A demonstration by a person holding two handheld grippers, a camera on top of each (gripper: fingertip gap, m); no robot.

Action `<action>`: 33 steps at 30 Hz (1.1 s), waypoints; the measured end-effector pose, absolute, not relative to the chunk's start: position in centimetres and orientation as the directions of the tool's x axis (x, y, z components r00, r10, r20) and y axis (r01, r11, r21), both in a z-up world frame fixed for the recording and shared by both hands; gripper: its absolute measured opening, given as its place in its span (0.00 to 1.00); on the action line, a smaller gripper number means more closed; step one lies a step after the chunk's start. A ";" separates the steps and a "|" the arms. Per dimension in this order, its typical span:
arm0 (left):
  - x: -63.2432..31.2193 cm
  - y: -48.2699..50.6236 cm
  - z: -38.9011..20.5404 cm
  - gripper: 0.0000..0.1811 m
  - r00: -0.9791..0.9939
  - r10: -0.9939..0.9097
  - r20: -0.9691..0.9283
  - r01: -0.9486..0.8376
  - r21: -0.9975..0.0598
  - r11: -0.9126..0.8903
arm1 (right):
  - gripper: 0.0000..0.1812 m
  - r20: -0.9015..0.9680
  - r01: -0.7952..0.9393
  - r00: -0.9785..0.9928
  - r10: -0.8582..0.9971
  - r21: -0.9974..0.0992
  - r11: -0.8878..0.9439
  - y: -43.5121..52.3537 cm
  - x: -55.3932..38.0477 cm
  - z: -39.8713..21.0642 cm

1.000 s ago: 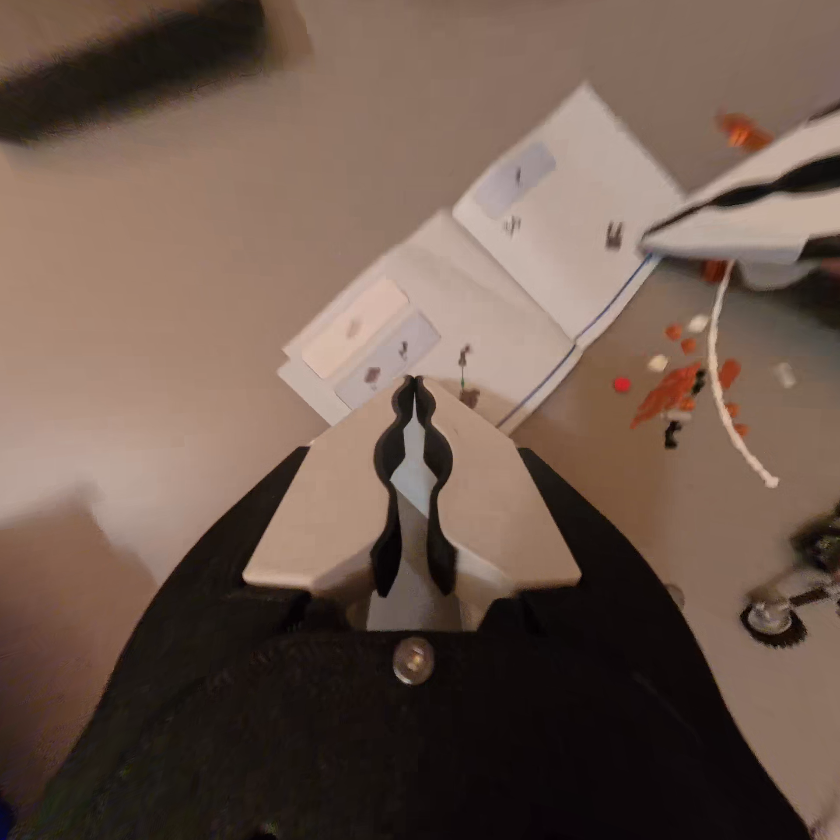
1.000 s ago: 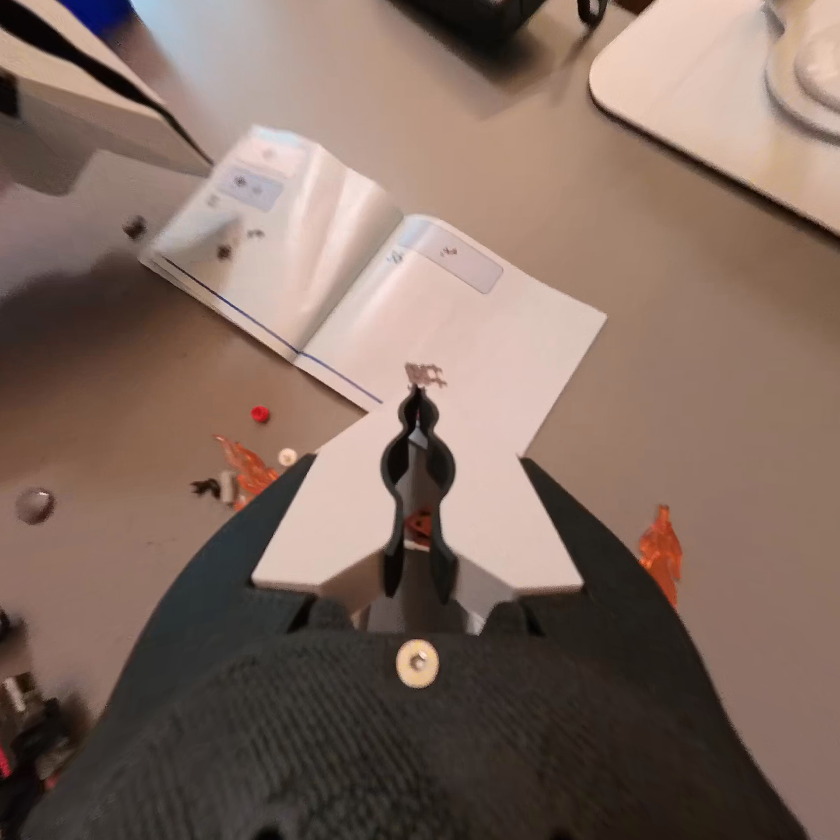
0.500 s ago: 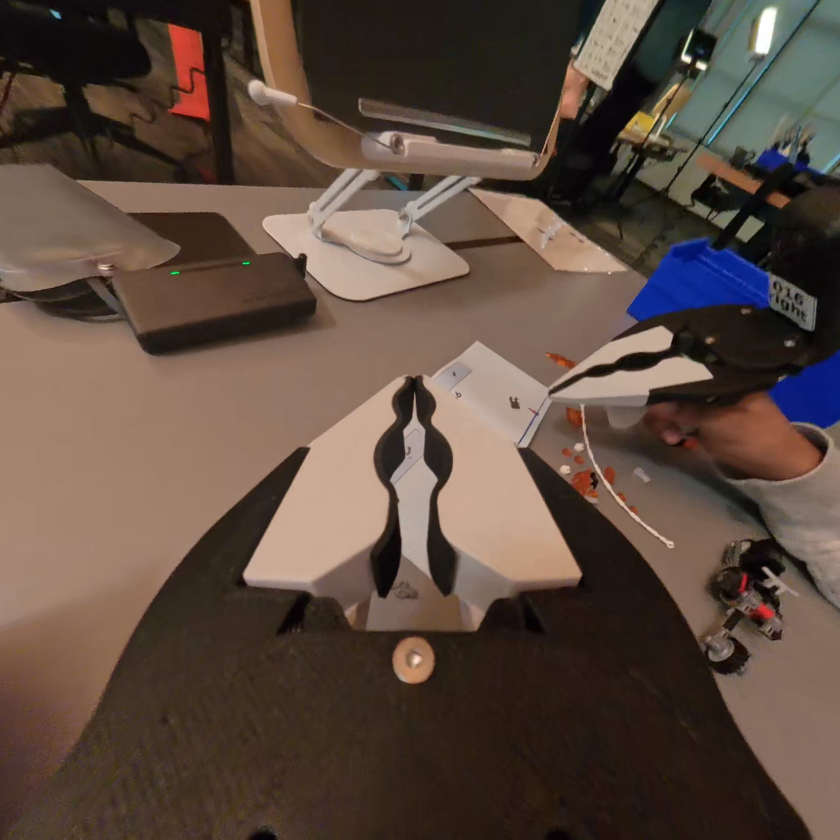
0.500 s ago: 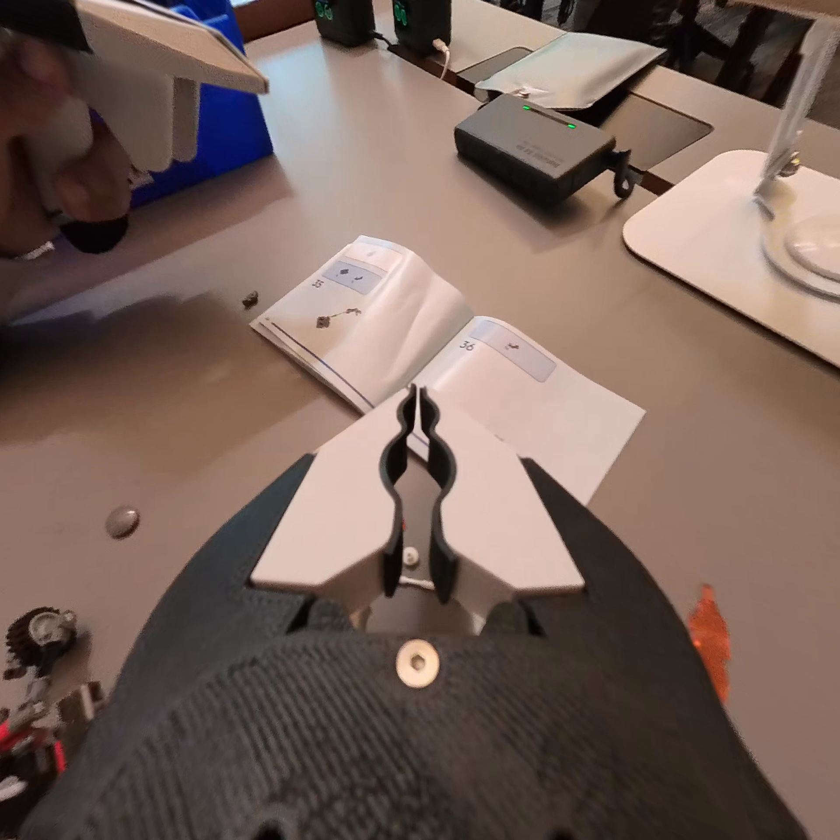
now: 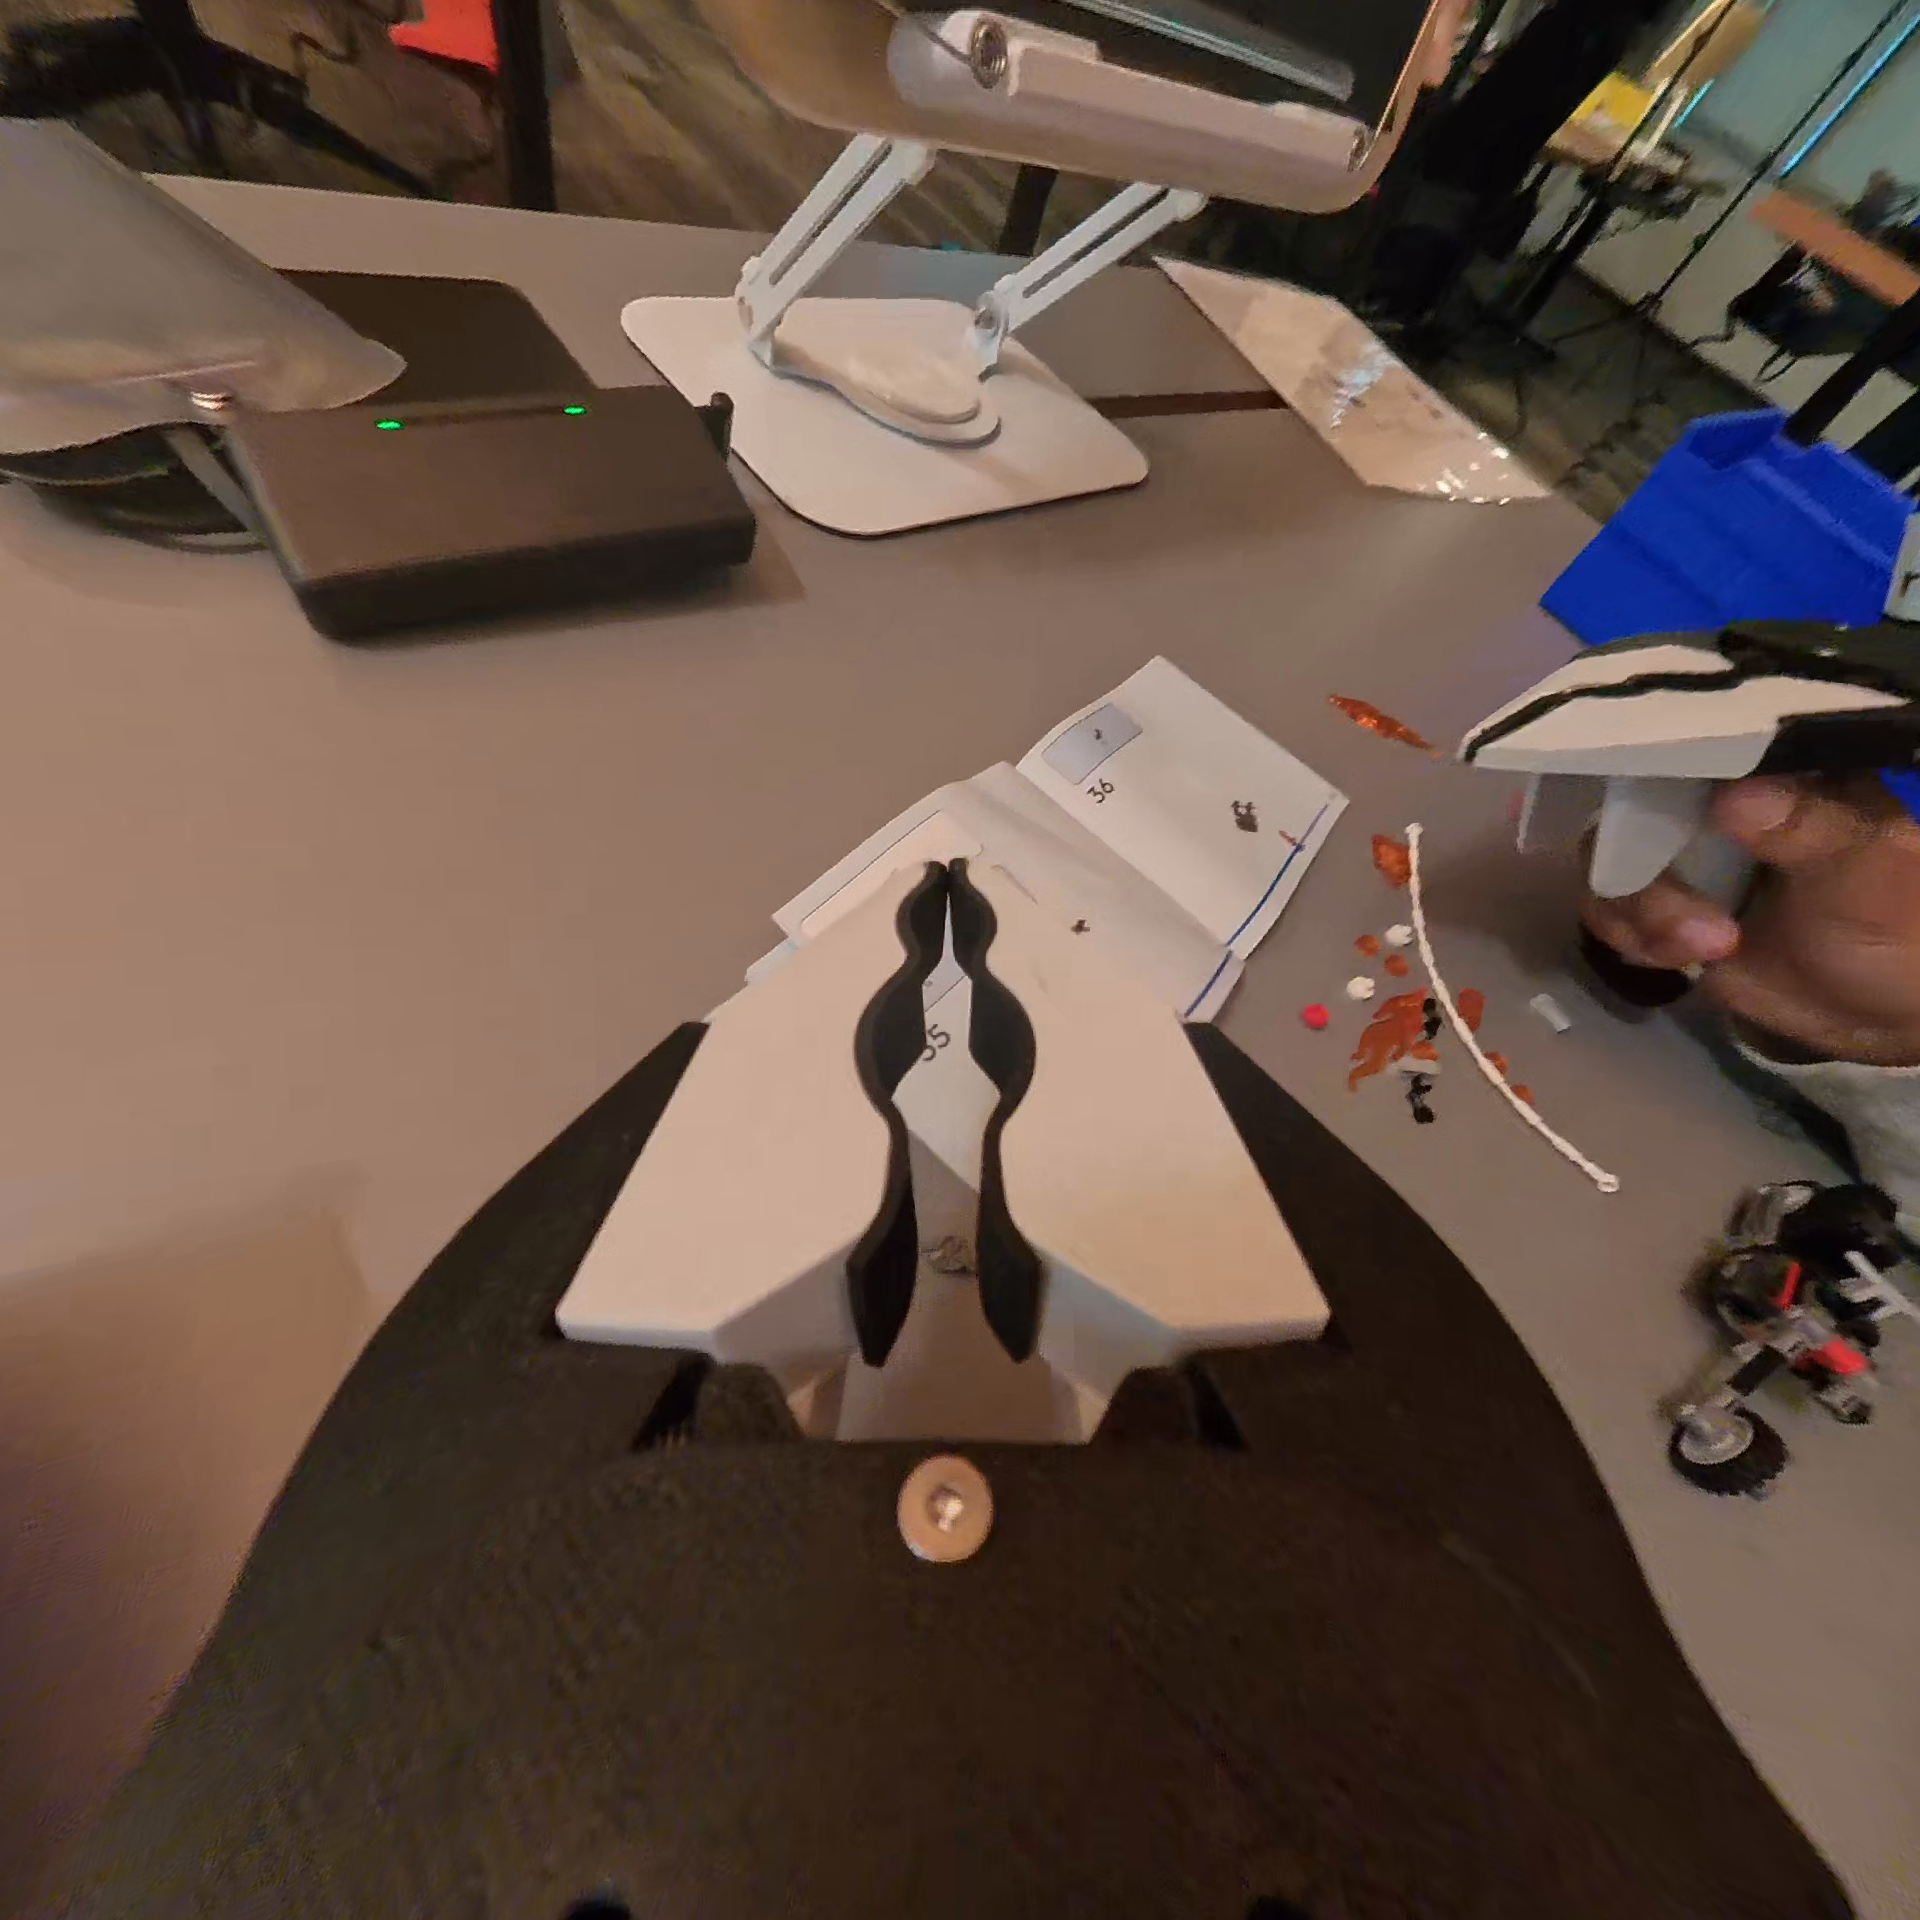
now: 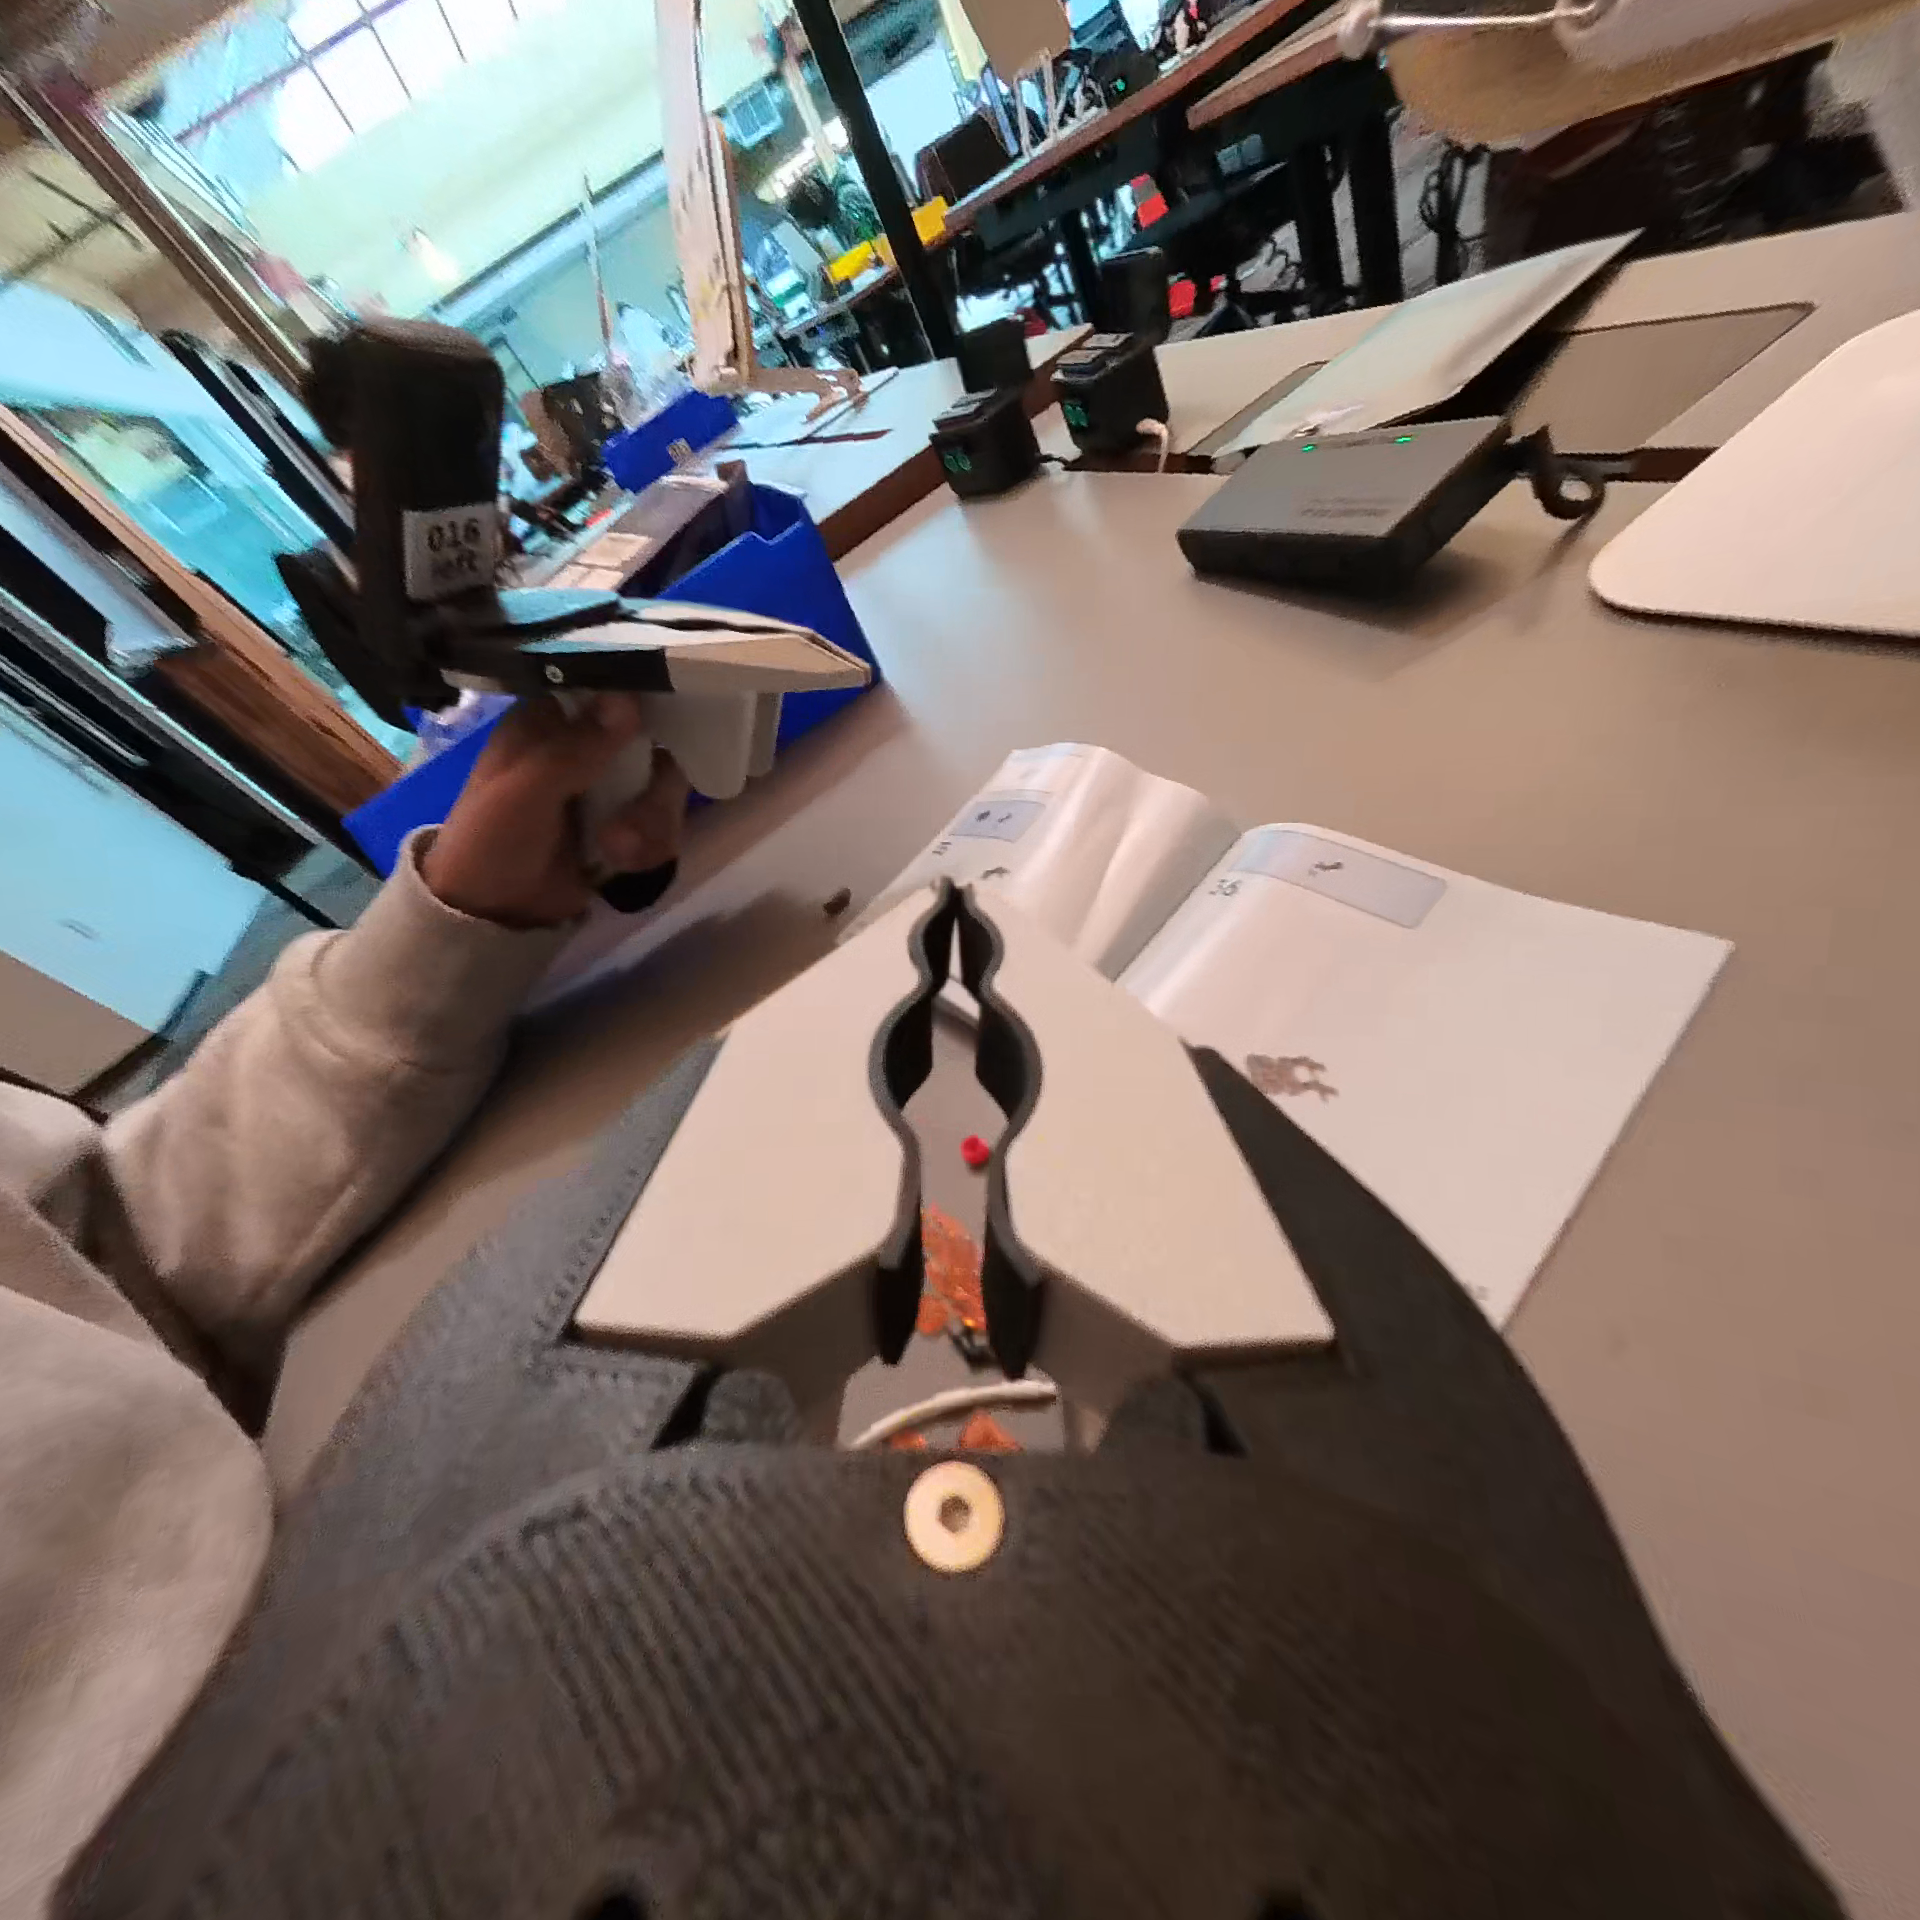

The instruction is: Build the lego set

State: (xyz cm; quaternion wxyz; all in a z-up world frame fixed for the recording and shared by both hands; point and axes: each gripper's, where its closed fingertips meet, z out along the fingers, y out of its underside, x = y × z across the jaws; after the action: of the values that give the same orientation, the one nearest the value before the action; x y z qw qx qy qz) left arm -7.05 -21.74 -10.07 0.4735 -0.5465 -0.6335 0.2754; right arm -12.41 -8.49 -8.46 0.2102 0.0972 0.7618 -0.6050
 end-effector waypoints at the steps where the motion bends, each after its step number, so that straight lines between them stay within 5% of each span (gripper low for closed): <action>1: -7.0 -21.8 -9.9 0.00 0.045 0.959 0.280 0.430 -0.872 0.235 | 0.00 -0.454 0.418 -0.883 -0.116 -0.875 0.244 -8.5 -12.3 -8.3; 21: -5.0 -24.3 -12.4 0.01 -0.072 0.995 0.069 0.555 -0.826 0.097 | 0.00 -0.252 0.229 -0.963 -0.094 -0.953 0.200 -7.8 -12.5 -6.8; 33: -4.7 -23.0 -13.3 0.01 -0.016 0.989 0.150 0.592 -0.795 0.130 | 0.00 -0.196 0.172 -0.978 -0.074 -0.952 0.253 -8.2 -12.6 -8.4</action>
State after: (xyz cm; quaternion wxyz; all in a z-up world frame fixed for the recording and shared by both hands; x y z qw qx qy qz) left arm -4.75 -22.99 -13.34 0.3628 -0.6002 -0.6584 0.2732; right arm -12.60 -8.16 -8.41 0.1007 0.0313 0.7850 -0.6105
